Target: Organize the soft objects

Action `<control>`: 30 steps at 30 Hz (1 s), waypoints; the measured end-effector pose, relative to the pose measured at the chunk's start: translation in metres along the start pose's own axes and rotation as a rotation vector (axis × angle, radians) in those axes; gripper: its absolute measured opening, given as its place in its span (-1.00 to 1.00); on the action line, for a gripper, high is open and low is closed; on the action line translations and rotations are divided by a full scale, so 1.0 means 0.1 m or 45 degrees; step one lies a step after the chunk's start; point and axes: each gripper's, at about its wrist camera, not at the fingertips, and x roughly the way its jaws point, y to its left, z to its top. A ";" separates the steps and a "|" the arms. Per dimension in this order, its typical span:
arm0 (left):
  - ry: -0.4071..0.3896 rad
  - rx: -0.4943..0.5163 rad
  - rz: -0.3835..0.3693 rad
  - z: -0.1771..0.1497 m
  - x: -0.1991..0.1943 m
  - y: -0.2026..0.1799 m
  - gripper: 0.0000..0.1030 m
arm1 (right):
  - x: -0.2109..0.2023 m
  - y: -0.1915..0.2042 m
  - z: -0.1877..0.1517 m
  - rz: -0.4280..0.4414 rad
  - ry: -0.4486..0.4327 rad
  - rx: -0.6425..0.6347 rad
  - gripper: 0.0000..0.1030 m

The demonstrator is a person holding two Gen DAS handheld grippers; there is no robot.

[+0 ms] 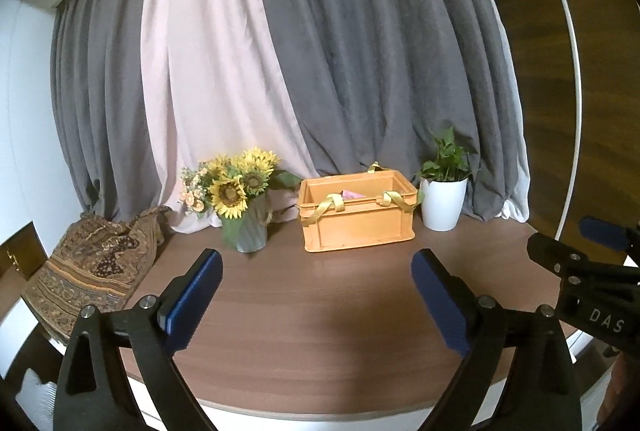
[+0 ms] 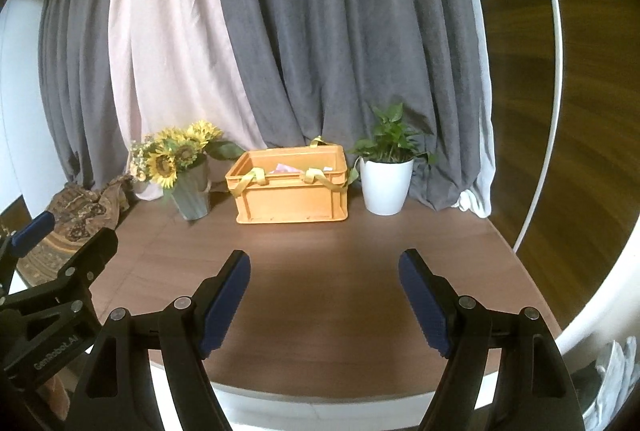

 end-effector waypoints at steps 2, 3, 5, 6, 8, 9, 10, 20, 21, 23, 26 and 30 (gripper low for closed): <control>-0.005 -0.001 -0.001 -0.02 -0.06 0.00 0.97 | -0.07 0.00 -0.04 -0.005 -0.003 0.008 0.51; -0.004 -0.001 -0.008 -0.02 -0.07 0.00 0.98 | -0.10 0.00 -0.06 -0.009 -0.003 0.011 0.51; -0.004 0.001 -0.024 -0.04 -0.12 0.00 1.00 | -0.14 0.00 -0.08 -0.011 0.000 0.009 0.51; -0.007 0.005 -0.024 -0.04 -0.14 -0.01 1.00 | -0.16 0.00 -0.09 -0.013 0.001 0.006 0.51; -0.013 0.010 -0.008 -0.07 -0.19 -0.02 1.00 | -0.21 -0.01 -0.14 -0.012 -0.001 0.012 0.51; -0.015 0.012 -0.006 -0.08 -0.21 -0.02 1.00 | -0.22 -0.02 -0.15 -0.016 -0.001 0.016 0.51; -0.015 0.012 -0.005 -0.09 -0.23 -0.03 1.00 | -0.23 -0.02 -0.16 -0.022 0.000 0.020 0.51; -0.029 0.012 0.012 -0.14 -0.37 -0.03 1.00 | -0.34 -0.03 -0.23 -0.032 -0.003 0.022 0.51; -0.030 0.012 0.013 -0.14 -0.38 -0.03 1.00 | -0.36 -0.03 -0.23 -0.032 -0.005 0.019 0.51; -0.031 0.011 0.018 -0.15 -0.40 -0.03 1.00 | -0.40 -0.05 -0.24 -0.032 -0.013 0.016 0.51; -0.029 0.014 0.021 -0.15 -0.40 -0.03 1.00 | -0.43 -0.06 -0.25 -0.027 -0.020 0.016 0.51; -0.028 0.012 0.017 -0.14 -0.40 -0.03 1.00 | -0.44 -0.07 -0.23 -0.018 -0.020 0.008 0.51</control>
